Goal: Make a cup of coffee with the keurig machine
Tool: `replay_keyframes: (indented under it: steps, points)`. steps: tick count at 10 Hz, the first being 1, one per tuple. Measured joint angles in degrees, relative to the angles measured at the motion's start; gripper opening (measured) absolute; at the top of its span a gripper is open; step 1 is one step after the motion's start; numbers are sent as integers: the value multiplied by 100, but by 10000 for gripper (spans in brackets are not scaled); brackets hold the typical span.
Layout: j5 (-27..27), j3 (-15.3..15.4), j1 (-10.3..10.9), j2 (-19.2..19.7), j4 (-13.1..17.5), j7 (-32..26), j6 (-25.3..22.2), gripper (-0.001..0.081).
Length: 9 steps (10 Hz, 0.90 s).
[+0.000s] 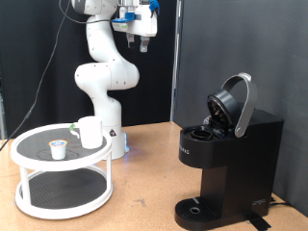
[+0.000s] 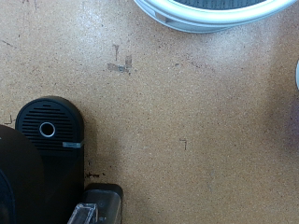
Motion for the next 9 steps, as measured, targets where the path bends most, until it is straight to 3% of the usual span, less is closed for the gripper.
replay_keyframes:
  steps: [2, 7, 9]
  points:
    - [0, -48, -24, 0, 0, -3, 0, 734]
    - [-265, -848, -358, -39, 67, -588, -30, 734]
    - [-301, -883, -421, -40, 65, -622, -28, 734]
